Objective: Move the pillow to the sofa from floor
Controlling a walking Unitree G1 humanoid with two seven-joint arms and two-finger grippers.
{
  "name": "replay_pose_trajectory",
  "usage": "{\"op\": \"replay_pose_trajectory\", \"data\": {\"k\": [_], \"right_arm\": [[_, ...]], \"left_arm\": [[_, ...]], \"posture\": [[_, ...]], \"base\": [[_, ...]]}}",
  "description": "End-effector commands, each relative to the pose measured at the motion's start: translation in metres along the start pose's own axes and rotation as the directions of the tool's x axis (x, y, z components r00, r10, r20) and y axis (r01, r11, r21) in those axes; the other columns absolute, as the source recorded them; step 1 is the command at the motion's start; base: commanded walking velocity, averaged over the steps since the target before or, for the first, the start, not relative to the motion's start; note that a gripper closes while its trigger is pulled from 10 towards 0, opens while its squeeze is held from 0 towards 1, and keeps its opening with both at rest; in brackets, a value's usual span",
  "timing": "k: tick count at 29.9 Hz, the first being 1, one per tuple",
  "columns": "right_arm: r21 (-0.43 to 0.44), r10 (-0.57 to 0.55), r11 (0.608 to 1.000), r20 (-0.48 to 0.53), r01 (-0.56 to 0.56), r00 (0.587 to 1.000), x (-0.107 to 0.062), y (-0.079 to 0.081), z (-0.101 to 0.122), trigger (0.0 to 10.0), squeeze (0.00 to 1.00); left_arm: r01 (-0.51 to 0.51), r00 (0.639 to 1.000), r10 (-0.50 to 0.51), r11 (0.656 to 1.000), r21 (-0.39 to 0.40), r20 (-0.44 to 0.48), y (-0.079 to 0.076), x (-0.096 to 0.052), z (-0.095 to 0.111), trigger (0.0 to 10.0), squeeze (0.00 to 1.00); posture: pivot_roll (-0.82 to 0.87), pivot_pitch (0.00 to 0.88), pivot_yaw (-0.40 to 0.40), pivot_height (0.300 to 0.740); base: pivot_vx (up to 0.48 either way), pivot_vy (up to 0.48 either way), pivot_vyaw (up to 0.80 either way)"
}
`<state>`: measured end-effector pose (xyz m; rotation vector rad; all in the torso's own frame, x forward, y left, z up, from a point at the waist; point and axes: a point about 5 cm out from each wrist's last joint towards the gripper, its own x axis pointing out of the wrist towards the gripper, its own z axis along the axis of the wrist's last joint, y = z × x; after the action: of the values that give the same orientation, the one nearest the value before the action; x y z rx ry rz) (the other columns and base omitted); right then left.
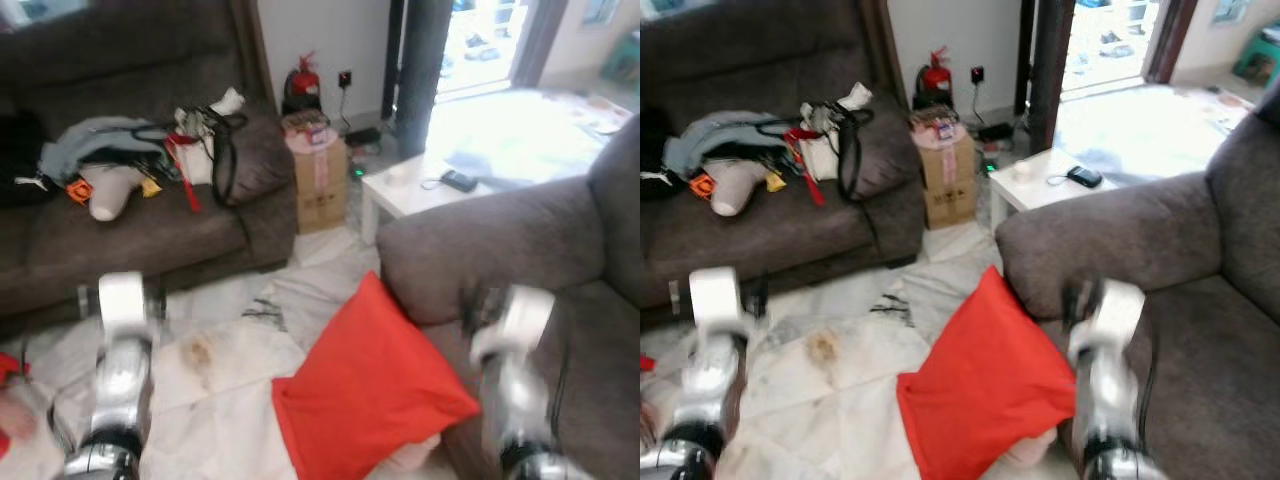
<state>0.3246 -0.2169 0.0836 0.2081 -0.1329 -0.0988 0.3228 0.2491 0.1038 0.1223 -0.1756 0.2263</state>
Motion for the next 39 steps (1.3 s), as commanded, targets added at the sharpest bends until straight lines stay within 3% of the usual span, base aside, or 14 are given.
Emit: {"op": "replay_pose_trajectory", "data": {"k": [1,5,8,11,13,15,17,20,25,28,36,39], "right_arm": [[0.018,-0.013,1.0,-0.063,0.014,0.998,-0.017,-0.002,-0.02,10.0,0.0],[0.019,-0.015,1.0,-0.03,0.016,0.999,-0.013,-0.004,-0.012,10.0,0.0],[0.013,-0.045,0.999,-0.032,0.046,0.998,-0.018,-0.013,-0.011,10.0,0.0],[-0.039,-0.103,0.994,-0.052,0.101,0.993,-0.028,-0.032,-0.013,10.0,0.0],[-0.045,-0.103,0.994,-0.025,0.101,0.994,-0.029,-0.038,-0.007,10.0,0.0],[-0.046,-0.099,0.994,-0.014,0.098,0.995,-0.029,-0.04,-0.004,10.0,0.0],[-0.081,-0.099,0.992,0.015,0.1,0.995,-0.032,-0.05,0.005,10.0,0.0],[-0.084,-0.121,0.989,0.033,0.124,0.992,-0.031,-0.056,0.012,10.0,0.0],[-0.092,-0.077,0.992,0.105,0.087,0.991,-0.014,-0.045,0.032,10.0,0.0],[-0.087,-0.037,0.995,0.167,0.052,0.985,-0.007,-0.035,0.048,10.0,0.0],[-0.086,-0.002,0.996,0.136,0.013,0.991,-0.001,-0.032,0.048,10.0,0.0],[-0.061,0.043,0.997,0.126,-0.036,0.991,0.004,-0.02,0.045,10.0,0.0]], "left_arm": [[0.037,0.998,-0.036,0.999,0.024,-0.047,-0.006,-0.013,-0.014,10.0,0.0],[0.057,0.998,-0.057,0.998,-0.008,-0.011,-0.015,-0.008,-0.005,10.0,0.0],[0.117,0.993,-0.117,0.993,-0.006,0.018,-0.029,-0.007,0.002,10.0,0.0],[0.19,0.982,-0.19,0.981,-0.032,0.022,-0.051,-0.004,0.006,10.0,0.0],[0.256,0.967,-0.256,0.966,-0.033,0.018,-0.067,-0.002,0.008,10.0,0.0],[0.276,0.961,-0.276,0.96,-0.033,0.017,-0.072,-0.002,0.008,10.0,0.0],[0.36,0.933,-0.36,0.933,-0.013,-0.001,-0.097,-0.005,0.008,10.0,0.0],[0.411,0.912,-0.411,0.912,0.0,-0.002,-0.112,-0.004,0.012,10.0,0.0],[0.394,0.919,-0.392,0.919,-0.034,0.042,-0.116,0.009,0.029,10.0,0.0],[0.38,0.924,-0.379,0.925,-0.014,0.045,-0.119,0.017,0.035,10.0,0.0],[0.324,0.943,-0.318,0.944,-0.055,0.097,-0.113,0.015,0.043,10.0,0.0],[0.313,0.947,-0.309,0.949,-0.037,0.084,-0.104,0.011,0.035,10.0,0.0]], "posture": [[-0.04,0.0,0.084,0.74],[-0.04,0.0,0.08,0.74],[-0.06,0.0,0.083,0.74],[-0.11,0.0,0.09,0.74],[-0.14,0.0,0.092,0.74],[-0.14,0.0,0.092,0.74],[-0.19,0.0,0.103,0.74],[-0.19,0.0,0.107,0.74],[-0.22,0.0,0.139,0.74],[-0.23,0.0,0.121,0.74],[-0.17,0.0,0.107,0.74],[-0.15,0.0,0.098,0.74]], "base": [[0.0,0.0,0.0],[0.0,0.0,0.0],[0.0,0.0,0.0],[0.0,0.0,0.0],[0.0,0.0,0.0],[0.0,0.0,0.0],[0.0,0.0,0.0],[0.0,0.0,0.0],[0.0,0.0,0.0],[0.0,0.0,0.0],[0.0,0.0,0.0],[0.0,0.0,0.0]]}}
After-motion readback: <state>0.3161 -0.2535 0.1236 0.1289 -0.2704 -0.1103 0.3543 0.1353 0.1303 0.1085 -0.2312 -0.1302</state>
